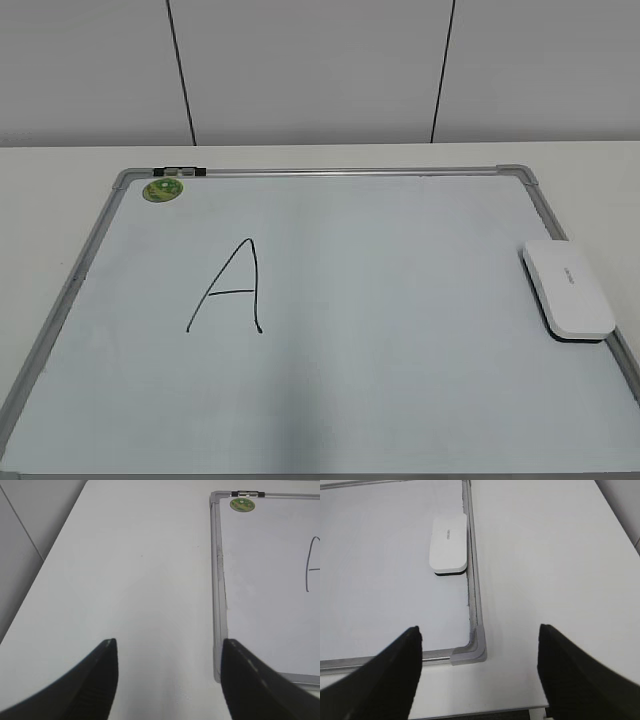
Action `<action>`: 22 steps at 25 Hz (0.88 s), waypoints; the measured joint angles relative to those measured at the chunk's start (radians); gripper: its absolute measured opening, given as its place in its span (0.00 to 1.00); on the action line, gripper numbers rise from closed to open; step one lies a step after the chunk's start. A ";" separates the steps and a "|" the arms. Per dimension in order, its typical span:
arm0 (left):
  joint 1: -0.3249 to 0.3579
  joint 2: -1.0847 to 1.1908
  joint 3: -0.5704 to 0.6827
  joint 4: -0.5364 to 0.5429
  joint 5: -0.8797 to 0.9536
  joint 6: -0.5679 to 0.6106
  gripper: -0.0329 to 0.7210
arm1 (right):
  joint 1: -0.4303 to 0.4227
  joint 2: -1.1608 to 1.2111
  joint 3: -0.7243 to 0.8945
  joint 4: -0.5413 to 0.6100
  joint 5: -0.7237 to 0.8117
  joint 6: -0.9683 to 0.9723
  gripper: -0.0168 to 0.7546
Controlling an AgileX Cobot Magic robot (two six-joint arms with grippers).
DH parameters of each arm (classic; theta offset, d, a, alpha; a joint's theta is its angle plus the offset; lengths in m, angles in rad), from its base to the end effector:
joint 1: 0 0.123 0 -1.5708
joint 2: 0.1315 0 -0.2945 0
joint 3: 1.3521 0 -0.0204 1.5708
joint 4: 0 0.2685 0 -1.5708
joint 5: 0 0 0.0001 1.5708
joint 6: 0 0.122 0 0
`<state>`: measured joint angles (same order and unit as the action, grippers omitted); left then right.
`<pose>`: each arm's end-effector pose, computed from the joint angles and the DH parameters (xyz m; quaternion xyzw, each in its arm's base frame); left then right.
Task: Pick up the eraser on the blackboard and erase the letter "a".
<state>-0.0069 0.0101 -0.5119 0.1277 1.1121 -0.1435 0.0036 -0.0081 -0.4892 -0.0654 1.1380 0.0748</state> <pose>0.0256 0.0138 0.2704 -0.0631 0.8618 0.0260 0.5026 0.0240 -0.0072 0.2604 0.0335 0.8723 -0.0135 0.4876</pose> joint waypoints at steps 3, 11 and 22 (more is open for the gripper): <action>0.005 0.000 0.000 0.000 -0.001 0.000 0.67 | -0.002 -0.007 0.000 0.000 0.000 0.000 0.72; 0.007 0.000 0.000 0.000 -0.001 0.000 0.67 | -0.002 -0.007 0.000 0.000 0.000 0.000 0.72; 0.007 0.000 0.000 0.000 -0.001 0.000 0.67 | -0.002 -0.007 0.000 0.000 0.001 0.000 0.72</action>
<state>0.0000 0.0101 -0.5119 0.1277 1.1113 -0.1435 0.0020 -0.0154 -0.4892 -0.0654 1.1393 0.0748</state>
